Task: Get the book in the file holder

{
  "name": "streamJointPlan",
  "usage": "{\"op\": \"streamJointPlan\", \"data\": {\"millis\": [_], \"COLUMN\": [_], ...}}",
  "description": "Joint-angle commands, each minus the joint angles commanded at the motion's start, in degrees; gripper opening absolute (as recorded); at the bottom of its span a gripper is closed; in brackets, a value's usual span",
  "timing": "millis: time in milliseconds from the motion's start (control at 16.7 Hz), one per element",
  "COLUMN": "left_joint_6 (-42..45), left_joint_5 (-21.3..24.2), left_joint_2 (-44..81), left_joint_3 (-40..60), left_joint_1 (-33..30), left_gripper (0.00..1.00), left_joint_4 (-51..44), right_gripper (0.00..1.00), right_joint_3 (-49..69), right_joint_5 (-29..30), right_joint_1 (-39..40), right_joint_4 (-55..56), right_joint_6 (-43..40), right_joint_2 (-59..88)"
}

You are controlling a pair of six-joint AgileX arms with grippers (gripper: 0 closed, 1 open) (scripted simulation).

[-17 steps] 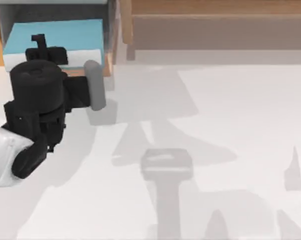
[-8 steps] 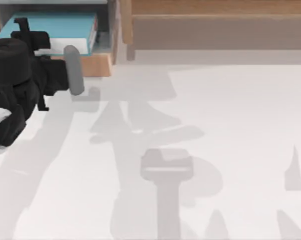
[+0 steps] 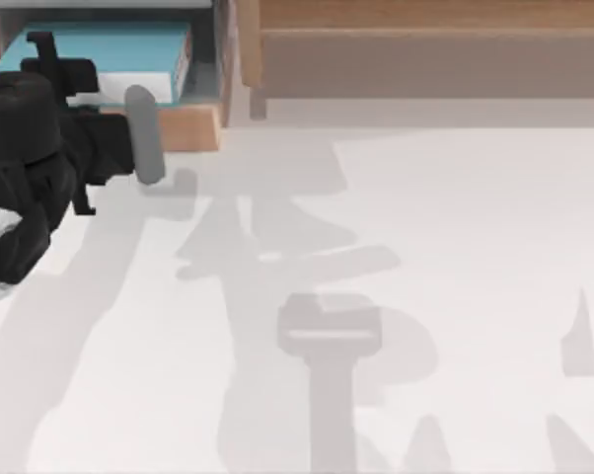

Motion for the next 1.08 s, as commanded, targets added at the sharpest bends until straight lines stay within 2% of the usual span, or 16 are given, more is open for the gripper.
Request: {"op": "streamJointPlan", "data": {"millis": [360,600,1080], "left_joint_6": [0.2,0.3,0.3], "left_joint_5": [0.9,1.1,1.1], "left_joint_2": [5.4,6.0,6.0], "left_joint_3": [5.6,6.1,6.1], "left_joint_1": [0.9,0.8,0.8], "left_gripper": [0.0,0.0,0.6], "left_joint_4": [-0.3,-0.4,-0.4], "right_gripper": [1.0,1.0,1.0], "right_joint_3": [0.0,0.0,0.0], "right_joint_5": [0.0,0.0,0.0], "right_joint_1": [0.0,0.0,0.0], "right_joint_4": [0.0,0.0,0.0], "right_joint_6": [0.0,0.0,0.0], "right_joint_2": [0.0,0.0,0.0]}}
